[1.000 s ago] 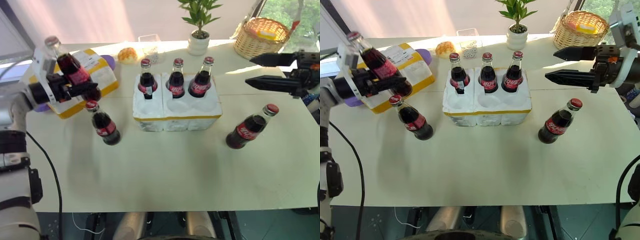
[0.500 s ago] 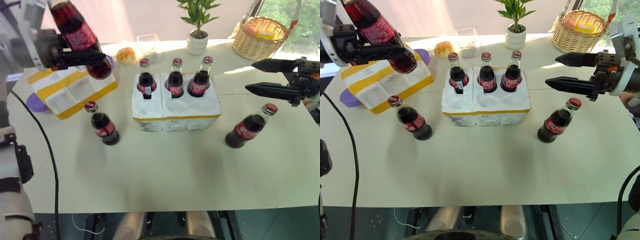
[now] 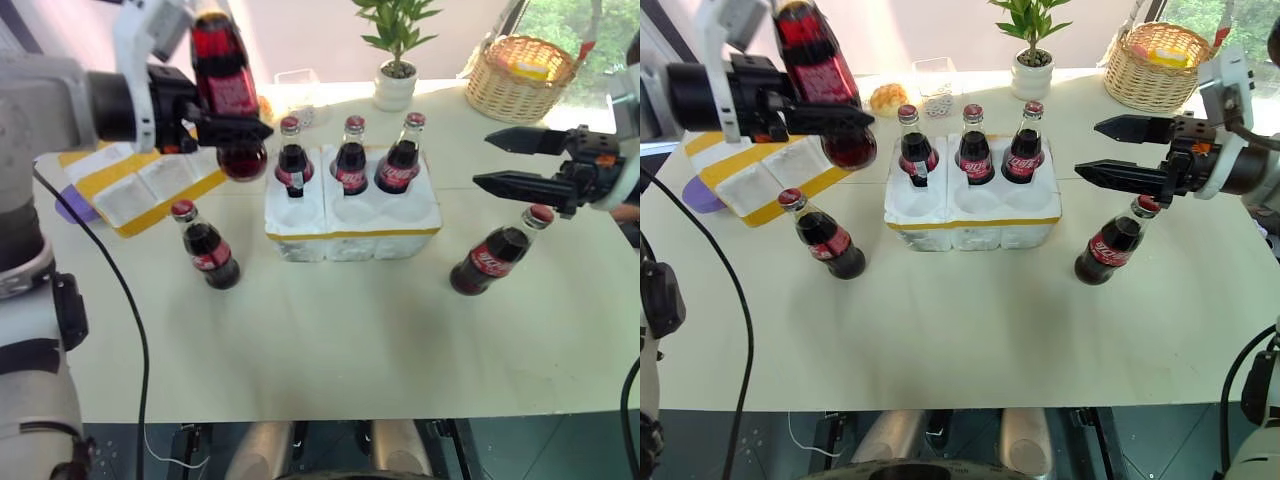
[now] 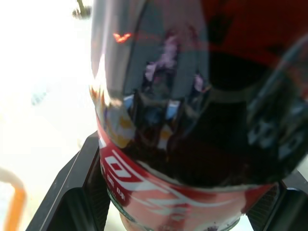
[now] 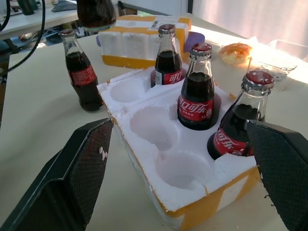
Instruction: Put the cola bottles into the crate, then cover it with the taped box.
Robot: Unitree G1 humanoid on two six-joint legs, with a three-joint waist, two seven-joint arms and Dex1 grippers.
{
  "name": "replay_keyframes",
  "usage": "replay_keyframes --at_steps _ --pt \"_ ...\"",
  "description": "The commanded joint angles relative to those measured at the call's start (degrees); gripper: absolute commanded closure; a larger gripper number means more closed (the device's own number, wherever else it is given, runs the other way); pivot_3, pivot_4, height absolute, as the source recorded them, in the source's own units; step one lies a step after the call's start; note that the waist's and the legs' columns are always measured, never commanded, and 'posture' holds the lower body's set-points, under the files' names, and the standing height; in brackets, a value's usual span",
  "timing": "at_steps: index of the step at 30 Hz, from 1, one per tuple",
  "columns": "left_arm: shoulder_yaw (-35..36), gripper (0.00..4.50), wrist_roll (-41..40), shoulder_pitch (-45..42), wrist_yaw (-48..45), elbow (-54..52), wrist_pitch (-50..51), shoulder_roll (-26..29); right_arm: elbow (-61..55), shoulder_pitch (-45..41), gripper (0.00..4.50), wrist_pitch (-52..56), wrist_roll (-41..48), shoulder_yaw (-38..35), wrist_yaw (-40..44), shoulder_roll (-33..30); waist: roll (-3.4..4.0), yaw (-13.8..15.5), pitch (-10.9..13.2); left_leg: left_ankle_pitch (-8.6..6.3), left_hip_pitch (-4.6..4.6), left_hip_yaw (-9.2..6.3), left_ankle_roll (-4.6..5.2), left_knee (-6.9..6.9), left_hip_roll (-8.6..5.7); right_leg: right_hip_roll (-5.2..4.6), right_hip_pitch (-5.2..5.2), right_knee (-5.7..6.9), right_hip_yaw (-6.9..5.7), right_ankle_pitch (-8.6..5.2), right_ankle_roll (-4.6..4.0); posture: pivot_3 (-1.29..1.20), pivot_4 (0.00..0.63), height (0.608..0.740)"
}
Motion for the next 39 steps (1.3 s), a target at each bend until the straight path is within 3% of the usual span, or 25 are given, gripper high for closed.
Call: replay_keyframes --at_steps 1,7,14,25,39 --pt "2.8 1.62 -1.3 -4.5 3.8 -2.9 4.1 -2.5 0.6 -2.4 0.0 -1.6 -0.1 0.3 -0.2 1.2 0.0 0.1 0.0 0.01 0.0 0.0 -0.01 0.0 0.0 0.01 -0.01 0.01 0.0 0.0 0.0 0.0 0.15 0.74" --pt "1.4 1.62 -4.0 -9.7 4.7 -0.9 3.2 -9.9 2.5 -3.9 0.0 -2.8 -0.9 1.9 -0.3 3.0 -0.07 0.5 0.0 0.04 0.0 -0.01 -0.06 0.04 0.0 0.0 0.03 0.02 -0.01 0.02 -0.02 0.0 0.15 0.74" --pt "-3.7 1.62 -4.2 -12.8 4.2 4.2 0.1 -14.2 3.4 -4.7 0.0 -4.1 -1.7 2.4 -0.2 3.7 -0.04 0.3 0.0 0.04 0.0 0.0 -0.08 -0.01 0.0 0.0 0.01 -0.01 0.0 0.02 -0.02 0.0 0.15 0.74" --pt "-13.8 1.62 2.3 -8.4 10.6 6.6 -5.5 -21.1 3.4 -5.4 0.0 -4.8 -3.2 2.6 2.4 0.5 -0.04 0.3 0.0 0.08 0.02 0.0 -0.12 0.01 0.0 -0.01 0.0 0.05 0.03 0.04 -0.05 0.0 0.15 0.74" --pt "-13.5 1.62 9.1 -6.4 17.6 16.5 -12.6 -30.7 1.6 -4.8 0.0 -3.8 -2.7 1.9 1.1 0.5 -0.04 0.4 0.0 0.08 0.01 0.0 -0.12 0.03 -0.01 -0.02 0.02 0.04 0.03 0.05 -0.06 0.0 0.15 0.74"
